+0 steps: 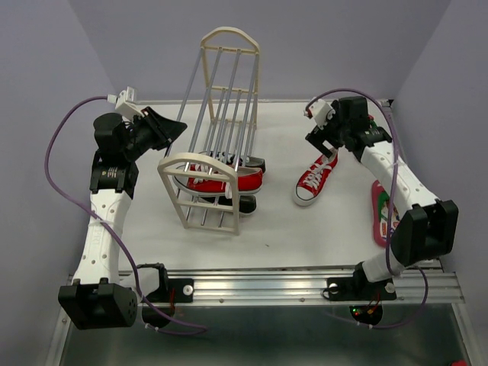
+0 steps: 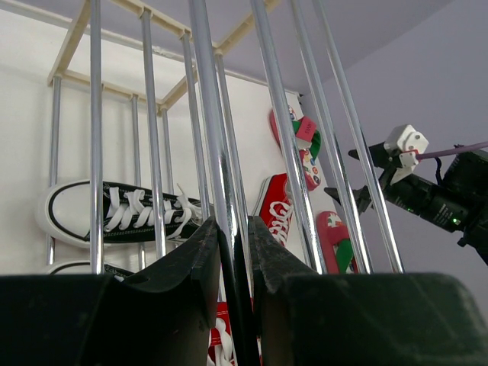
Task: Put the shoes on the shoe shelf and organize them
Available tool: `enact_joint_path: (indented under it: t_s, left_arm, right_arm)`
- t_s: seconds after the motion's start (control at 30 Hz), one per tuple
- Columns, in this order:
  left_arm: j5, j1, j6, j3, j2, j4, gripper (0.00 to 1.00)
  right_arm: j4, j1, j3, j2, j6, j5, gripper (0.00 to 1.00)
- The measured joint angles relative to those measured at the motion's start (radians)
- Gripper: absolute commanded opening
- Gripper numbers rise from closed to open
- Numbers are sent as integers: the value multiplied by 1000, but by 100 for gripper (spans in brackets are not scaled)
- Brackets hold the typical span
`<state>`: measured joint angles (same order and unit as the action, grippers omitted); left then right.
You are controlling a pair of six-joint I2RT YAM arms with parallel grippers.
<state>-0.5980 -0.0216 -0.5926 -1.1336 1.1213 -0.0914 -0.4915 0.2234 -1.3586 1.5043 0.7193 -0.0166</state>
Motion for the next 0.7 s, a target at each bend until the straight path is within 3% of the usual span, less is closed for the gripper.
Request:
enact_joint_path:
  t_s: [0.33, 0.7]
  left_arm:
    - [4, 0, 5, 0, -4, -3, 0]
    - [0, 0, 8, -10, 14, -2, 0]
  right_arm:
    - [-193, -136, -200, 248, 314, -35, 100]
    - [-286, -151, -320, 470, 341, -121, 100]
